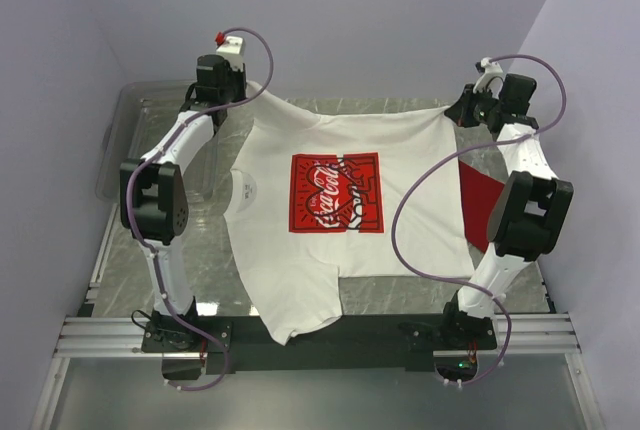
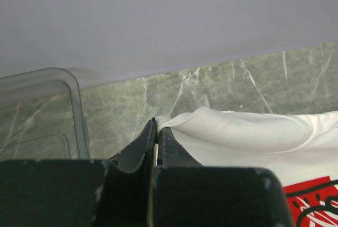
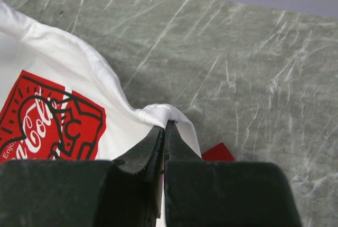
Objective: Fold and stack the t-shirts
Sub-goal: Flatten the tshirt out, then fold the tshirt
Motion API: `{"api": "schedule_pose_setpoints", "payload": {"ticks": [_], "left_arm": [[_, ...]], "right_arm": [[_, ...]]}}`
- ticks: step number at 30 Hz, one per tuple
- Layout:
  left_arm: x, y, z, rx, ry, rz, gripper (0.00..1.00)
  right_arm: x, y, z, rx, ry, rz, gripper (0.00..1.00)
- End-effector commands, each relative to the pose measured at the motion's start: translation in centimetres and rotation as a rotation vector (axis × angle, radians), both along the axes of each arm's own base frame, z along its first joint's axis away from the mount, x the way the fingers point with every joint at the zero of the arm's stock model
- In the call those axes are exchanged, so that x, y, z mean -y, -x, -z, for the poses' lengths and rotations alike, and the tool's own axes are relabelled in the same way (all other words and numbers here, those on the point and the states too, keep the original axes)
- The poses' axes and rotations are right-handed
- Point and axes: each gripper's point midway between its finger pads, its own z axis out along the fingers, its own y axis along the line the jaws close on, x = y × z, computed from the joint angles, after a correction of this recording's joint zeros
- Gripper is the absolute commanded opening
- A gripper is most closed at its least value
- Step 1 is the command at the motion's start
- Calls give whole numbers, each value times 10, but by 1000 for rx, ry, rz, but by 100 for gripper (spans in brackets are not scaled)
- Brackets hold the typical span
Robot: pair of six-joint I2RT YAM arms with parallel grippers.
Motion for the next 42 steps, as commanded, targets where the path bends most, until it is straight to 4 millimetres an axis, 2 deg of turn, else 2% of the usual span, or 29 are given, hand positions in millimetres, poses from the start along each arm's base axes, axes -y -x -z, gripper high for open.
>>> {"api": "schedule_pose_setpoints", "payload": {"ticks": [1, 6, 10, 14, 19, 21, 27, 37, 41, 42], "left_arm": [[1, 16, -63, 153, 11, 41, 1], [5, 31, -60, 144, 17, 76, 1], [7, 41, -44, 110, 18, 94, 1], [7, 49, -38, 101, 19, 103, 1], [8, 56, -30, 85, 20, 112, 1], [9, 58, -28, 80, 23, 120, 1], [10, 62, -28, 80, 24, 126, 1], [10, 81, -45, 114, 31, 132, 1], [9, 89, -41, 101, 23, 122, 1], [8, 92, -34, 89, 23, 120, 1]], "right_arm": [[4, 7, -33, 102, 39, -31, 0], [5, 13, -26, 89, 34, -46, 0], [3, 18, -20, 78, 36, -62, 0], [3, 21, -12, 62, 41, -68, 0], [6, 18, -5, 39, 49, -71, 0], [8, 15, 4, 14, 46, -68, 0], [15, 3, 16, -16, 50, -42, 0], [17, -9, 13, -15, 13, -17, 0], [18, -11, 13, -19, 10, -3, 0], [18, -11, 12, -19, 8, 3, 0]]}}
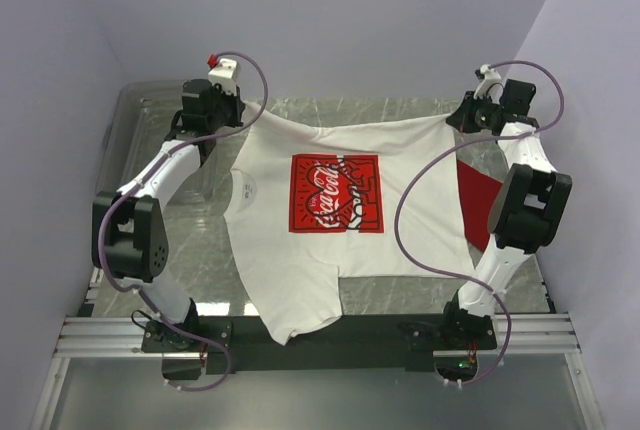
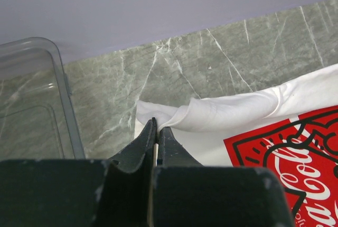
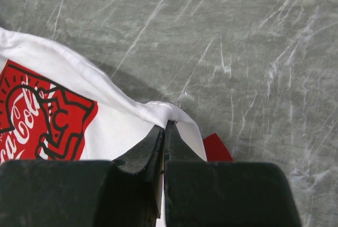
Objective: Fold and stack the t-shirts
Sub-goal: Fold the tshirt
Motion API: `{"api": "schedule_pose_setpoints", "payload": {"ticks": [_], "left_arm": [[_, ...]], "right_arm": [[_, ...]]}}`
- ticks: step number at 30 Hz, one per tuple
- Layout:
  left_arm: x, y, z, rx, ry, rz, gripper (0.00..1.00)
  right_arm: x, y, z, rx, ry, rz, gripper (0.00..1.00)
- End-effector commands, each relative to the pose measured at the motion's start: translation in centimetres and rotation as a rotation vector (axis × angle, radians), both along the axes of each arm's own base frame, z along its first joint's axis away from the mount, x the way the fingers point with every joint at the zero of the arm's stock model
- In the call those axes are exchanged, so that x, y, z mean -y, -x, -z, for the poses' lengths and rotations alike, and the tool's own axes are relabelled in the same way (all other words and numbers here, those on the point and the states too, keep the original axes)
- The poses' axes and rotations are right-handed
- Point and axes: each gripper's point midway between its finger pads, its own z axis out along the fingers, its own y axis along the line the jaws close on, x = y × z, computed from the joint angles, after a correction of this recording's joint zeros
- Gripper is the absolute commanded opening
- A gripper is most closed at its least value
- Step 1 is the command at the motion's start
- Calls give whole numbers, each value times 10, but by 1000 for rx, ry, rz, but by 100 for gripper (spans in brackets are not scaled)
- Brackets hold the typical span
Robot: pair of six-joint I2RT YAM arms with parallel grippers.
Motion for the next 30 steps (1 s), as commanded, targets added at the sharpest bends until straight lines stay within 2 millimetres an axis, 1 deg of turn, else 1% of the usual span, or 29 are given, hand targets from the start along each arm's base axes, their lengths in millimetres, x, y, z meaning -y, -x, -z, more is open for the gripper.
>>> {"api": "schedule_pose_setpoints", "payload": {"ticks": [1, 3, 6, 7, 9, 10, 12, 13, 14, 15, 16, 17, 18, 19, 20, 21, 22, 23, 24, 25, 26, 27, 28, 30], "left_arm": [[1, 10, -30, 86, 10, 6, 1], [2, 13, -25, 74, 13, 3, 1], [5, 14, -24, 68, 15, 9, 1], [6, 12, -21, 62, 14, 7, 1], [7, 8, -24, 64, 14, 2, 1], [7, 4, -18, 50, 12, 1, 1], [9, -3, -20, 48, 16, -7, 1], [8, -8, -13, 34, 11, -14, 1], [7, -13, -19, 46, 16, -23, 1], [8, -17, -21, 49, 16, -27, 1], [5, -23, -11, 29, 7, -48, 1], [4, -27, -11, 27, 7, -56, 1], [3, -33, -19, 43, 6, -66, 1], [2, -39, -10, 25, 3, -82, 1], [1, -42, -11, 24, 9, -90, 1], [1, -48, -17, 39, 14, -100, 1], [0, -52, -10, 25, 11, -113, 1], [0, -55, -10, 25, 19, -120, 1], [0, -59, -14, 32, 24, -125, 1], [1, -62, -9, 26, 25, -126, 1], [1, -64, -10, 29, 31, -126, 1], [3, -66, -10, 29, 32, -123, 1], [4, -68, -4, 19, 32, -120, 1], [6, -70, -1, 14, 34, -113, 1]], "right_arm": [[8, -14, -22, 59, 14, 31, 0], [9, -15, -22, 53, 6, 43, 0], [9, -18, -23, 53, -7, 52, 0], [6, -19, -23, 51, -10, 49, 0], [5, -21, -23, 52, -12, 49, 0], [2, -23, -21, 50, -11, 46, 0], [2, -28, -24, 58, 6, 50, 0], [3, -31, -23, 56, 14, 56, 0], [4, -33, -24, 60, 21, 64, 0], [9, -37, -26, 69, 38, 91, 0], [13, -39, -25, 71, 50, 109, 0], [14, -42, -26, 77, 61, 120, 0], [20, -46, -28, 83, 82, 150, 0], [21, -48, -26, 82, 90, 160, 0], [23, -50, -27, 91, 100, 172, 0], [21, -53, -30, 99, 117, 168, 0], [22, -53, -22, 77, 133, 176, 0], [22, -54, -20, 73, 144, 172, 0], [19, -56, -21, 76, 160, 161, 0], [18, -57, -13, 61, 169, 155, 0], [18, -57, -8, 43, 187, 158, 0], [19, -58, -8, 46, 213, 151, 0], [17, -58, -2, 34, 224, 143, 0], [18, -58, 4, 28, 247, 143, 0]]}}
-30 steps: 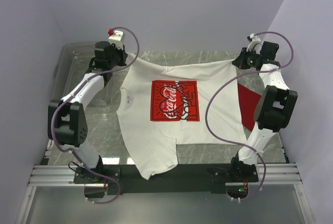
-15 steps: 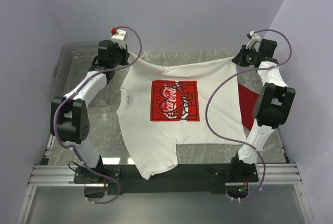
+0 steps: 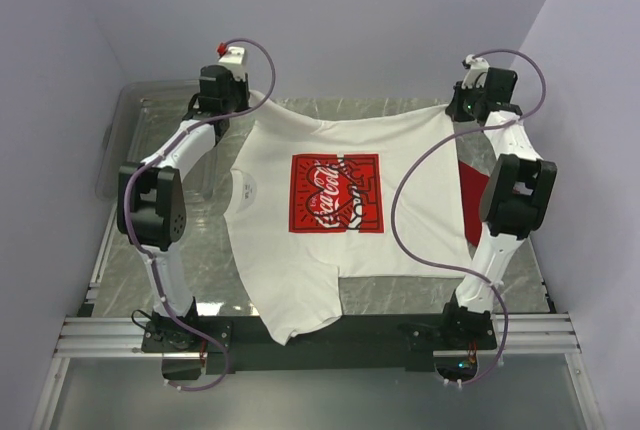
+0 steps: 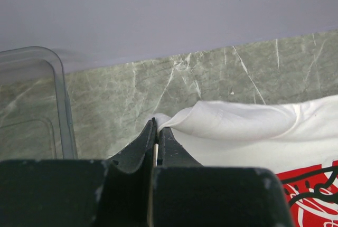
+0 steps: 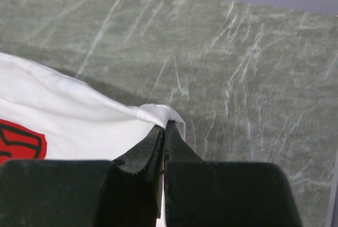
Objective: Fold and stack the t-shirts
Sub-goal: Fold the tshirt
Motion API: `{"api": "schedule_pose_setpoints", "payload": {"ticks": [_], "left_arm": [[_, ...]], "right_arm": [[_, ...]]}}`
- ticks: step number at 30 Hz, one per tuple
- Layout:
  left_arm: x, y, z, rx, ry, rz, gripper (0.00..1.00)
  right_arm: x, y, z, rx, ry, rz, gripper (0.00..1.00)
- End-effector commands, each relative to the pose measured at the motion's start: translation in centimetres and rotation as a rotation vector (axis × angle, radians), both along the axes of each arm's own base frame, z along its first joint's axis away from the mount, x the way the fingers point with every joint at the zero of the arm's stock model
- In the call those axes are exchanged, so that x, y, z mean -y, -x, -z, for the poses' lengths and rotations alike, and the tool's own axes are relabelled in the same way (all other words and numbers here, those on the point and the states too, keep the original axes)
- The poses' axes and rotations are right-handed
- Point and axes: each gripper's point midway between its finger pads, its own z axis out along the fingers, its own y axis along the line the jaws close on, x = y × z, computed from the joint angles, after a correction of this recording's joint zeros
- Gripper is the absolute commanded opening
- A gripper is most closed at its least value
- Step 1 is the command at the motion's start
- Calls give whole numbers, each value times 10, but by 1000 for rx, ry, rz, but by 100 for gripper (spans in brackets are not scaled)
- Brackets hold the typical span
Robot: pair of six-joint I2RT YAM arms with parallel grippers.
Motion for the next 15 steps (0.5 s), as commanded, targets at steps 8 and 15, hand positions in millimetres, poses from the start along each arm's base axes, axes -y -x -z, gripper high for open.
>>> {"api": "schedule_pose_setpoints", "payload": {"ticks": [8, 15], "left_arm": [[8, -6, -14, 37, 24, 22, 1], [10, 5, -18, 48, 20, 51, 1]], "right_arm": [[9, -12, 8, -4, 133, -10, 2], [3, 1, 0, 47, 132, -45, 2]]}}
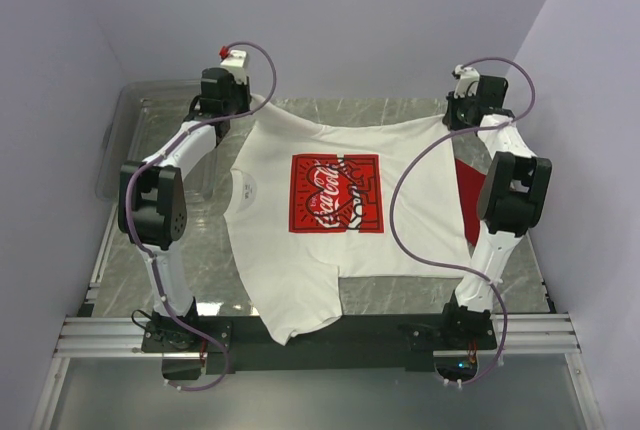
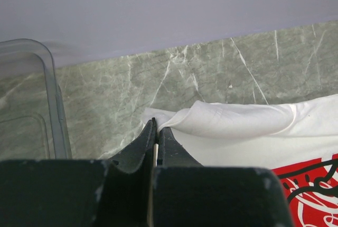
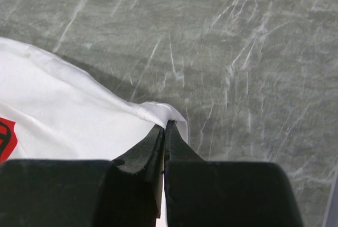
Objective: Fold and stack the t-shirts
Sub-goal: Fold the tshirt
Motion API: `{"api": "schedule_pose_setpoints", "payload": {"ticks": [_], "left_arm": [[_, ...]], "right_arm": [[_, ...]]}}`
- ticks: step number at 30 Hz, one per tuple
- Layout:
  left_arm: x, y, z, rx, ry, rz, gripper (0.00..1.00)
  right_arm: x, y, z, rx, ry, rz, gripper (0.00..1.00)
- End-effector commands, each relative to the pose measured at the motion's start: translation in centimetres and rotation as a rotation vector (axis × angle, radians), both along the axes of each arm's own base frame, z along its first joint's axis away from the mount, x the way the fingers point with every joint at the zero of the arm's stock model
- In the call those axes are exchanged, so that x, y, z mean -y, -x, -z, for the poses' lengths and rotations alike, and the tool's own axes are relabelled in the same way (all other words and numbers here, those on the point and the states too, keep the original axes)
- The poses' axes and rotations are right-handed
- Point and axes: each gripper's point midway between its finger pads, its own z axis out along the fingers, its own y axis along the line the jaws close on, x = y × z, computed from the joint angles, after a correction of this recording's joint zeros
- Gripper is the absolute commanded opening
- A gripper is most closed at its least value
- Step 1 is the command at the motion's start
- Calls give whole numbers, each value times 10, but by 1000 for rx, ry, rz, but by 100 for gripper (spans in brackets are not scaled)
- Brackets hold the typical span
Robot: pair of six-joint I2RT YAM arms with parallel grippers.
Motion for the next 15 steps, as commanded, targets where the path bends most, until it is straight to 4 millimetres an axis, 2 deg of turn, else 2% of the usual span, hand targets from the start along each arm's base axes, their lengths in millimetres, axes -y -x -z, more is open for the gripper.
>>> {"api": "schedule_pose_setpoints", "payload": {"ticks": [1, 3, 4, 5, 6, 8, 10, 11, 12, 14, 15], "left_arm": [[7, 8, -36, 85, 18, 41, 1], [8, 15, -32, 87, 15, 55, 1], [8, 20, -40, 104, 16, 63, 1], [10, 25, -33, 96, 17, 75, 1], [10, 30, -40, 110, 18, 83, 1], [11, 40, -31, 98, 16, 104, 1], [11, 49, -33, 107, 13, 116, 1], [10, 54, -23, 87, 8, 114, 1], [10, 58, -28, 98, 8, 121, 1], [7, 66, -21, 87, -2, 118, 1], [7, 69, -24, 92, -3, 119, 1]], "right_arm": [[1, 0, -45, 127, 33, -28, 2], [1, 5, -45, 131, 32, -37, 2], [2, 6, -45, 132, 34, -41, 2], [2, 7, -42, 127, 38, -46, 2], [3, 9, -43, 127, 41, -47, 2], [2, 12, -37, 120, 42, -59, 2], [4, 14, -37, 125, 44, -58, 2], [5, 15, -34, 121, 41, -57, 2], [4, 15, -33, 120, 37, -60, 2], [4, 16, -31, 113, 31, -60, 2], [4, 16, -30, 113, 30, -61, 2]]}}
